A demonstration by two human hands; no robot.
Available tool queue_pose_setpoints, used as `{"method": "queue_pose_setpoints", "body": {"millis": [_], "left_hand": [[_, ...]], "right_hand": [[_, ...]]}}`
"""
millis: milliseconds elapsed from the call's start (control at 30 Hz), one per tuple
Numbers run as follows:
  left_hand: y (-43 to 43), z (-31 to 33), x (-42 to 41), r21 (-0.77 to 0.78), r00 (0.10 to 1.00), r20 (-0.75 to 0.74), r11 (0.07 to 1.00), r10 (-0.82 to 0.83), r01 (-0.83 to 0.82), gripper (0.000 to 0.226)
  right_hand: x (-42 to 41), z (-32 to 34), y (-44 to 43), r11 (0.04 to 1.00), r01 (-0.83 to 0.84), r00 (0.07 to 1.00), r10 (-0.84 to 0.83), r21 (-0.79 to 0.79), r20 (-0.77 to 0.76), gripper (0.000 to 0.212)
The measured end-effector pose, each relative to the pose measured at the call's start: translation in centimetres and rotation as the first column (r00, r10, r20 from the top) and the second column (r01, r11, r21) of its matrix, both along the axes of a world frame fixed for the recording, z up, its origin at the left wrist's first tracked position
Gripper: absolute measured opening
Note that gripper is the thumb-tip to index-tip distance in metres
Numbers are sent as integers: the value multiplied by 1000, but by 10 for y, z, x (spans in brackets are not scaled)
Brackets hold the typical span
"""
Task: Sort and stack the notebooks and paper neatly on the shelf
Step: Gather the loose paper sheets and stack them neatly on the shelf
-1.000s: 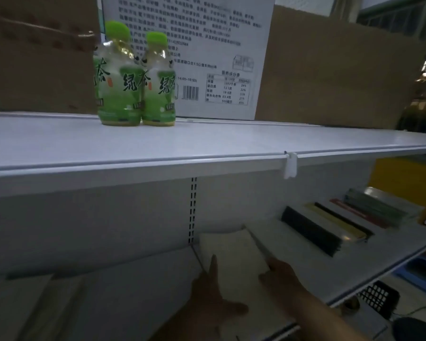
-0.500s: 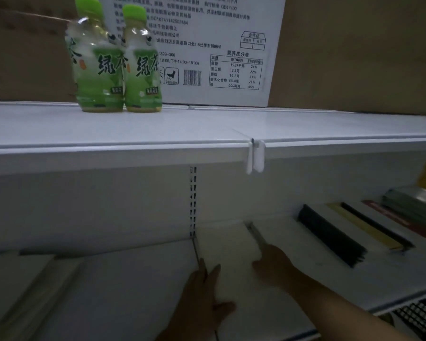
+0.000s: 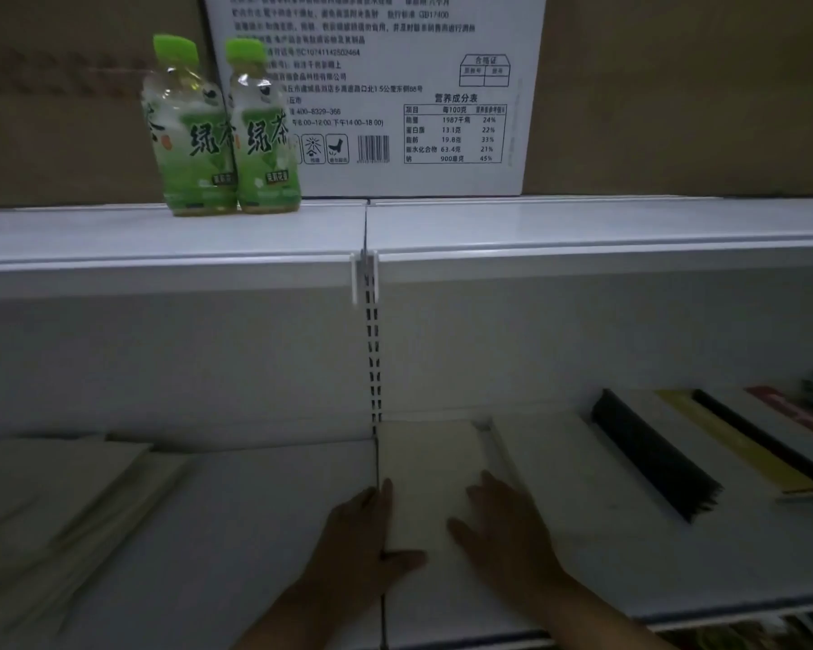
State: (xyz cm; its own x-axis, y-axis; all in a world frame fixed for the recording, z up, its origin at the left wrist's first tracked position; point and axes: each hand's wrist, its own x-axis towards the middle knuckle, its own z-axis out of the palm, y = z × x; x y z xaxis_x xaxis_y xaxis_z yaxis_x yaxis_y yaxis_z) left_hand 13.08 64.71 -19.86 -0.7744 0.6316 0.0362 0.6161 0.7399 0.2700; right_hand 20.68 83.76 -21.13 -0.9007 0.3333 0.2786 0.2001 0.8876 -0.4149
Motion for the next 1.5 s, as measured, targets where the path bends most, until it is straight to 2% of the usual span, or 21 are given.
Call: {"method": "queue_pose_setpoints", "body": {"millis": [33,100,167,200,333,433,533,633,700,800,900,1033,1233,1300,1400,1500], "left_hand": [[1,0,1,3,1000,-10,1000,1,-1,142],[3,1,3,0,1000,-25,1000,10,-10,144],[3,1,6,-17,999,23,999,31,-31,150],[3,-1,6,1,997,47,998,56,-56,150],[3,-3,5,94,992,37,988,117,-120,142],[3,-1,7,68,994,27,992,103,-105,144],[4,-4,4,39,989,80,992,121,-124,147],[5,-3,4,51,989,70,990,129,-133,151],[6,2,8,62,987,67,987,145,-150,154],[5,6,12,54,987,38,986,157,-159,151],[5,3,12,44,986,-4,985,166,-166,147],[5,2,16,60,984,19,982,176,-176,145],[5,3,20,91,981,46,977,190,-194,142],[6,3,20,75,982,55,980,178,-182,137],[5,2,19,92,982,95,981,161,-170,112],[3,1,19,115,982,126,981,143,-157,100]], "right_hand": [[0,-5,2,1000,-6,1000,6,18,-9,59],[0,-9,4,1000,1,998,0,21,-64,48],[3,-6,2,989,-28,992,10,-144,-127,36],[3,-5,4,979,-28,989,-2,-202,-147,38],[1,-11,13,964,-72,986,28,-258,-167,35],[-2,-16,16,967,-98,977,47,-237,-210,39],[-3,-13,15,970,-115,987,87,-216,-135,44],[-5,-16,14,978,-144,982,121,-150,-148,57],[-2,-8,9,986,-118,988,104,-117,-113,46],[-4,-12,8,993,-66,968,40,-98,-249,27],[-2,-10,8,997,-67,978,57,-46,-199,26],[-3,-10,8,997,-67,979,70,25,-191,19],[-6,-11,9,999,-53,989,54,11,-138,16],[-7,-14,11,998,-56,991,59,24,-123,26],[-7,-16,12,994,-102,995,103,51,-14,56],[-4,-16,9,994,-74,997,73,75,19,53]]}}
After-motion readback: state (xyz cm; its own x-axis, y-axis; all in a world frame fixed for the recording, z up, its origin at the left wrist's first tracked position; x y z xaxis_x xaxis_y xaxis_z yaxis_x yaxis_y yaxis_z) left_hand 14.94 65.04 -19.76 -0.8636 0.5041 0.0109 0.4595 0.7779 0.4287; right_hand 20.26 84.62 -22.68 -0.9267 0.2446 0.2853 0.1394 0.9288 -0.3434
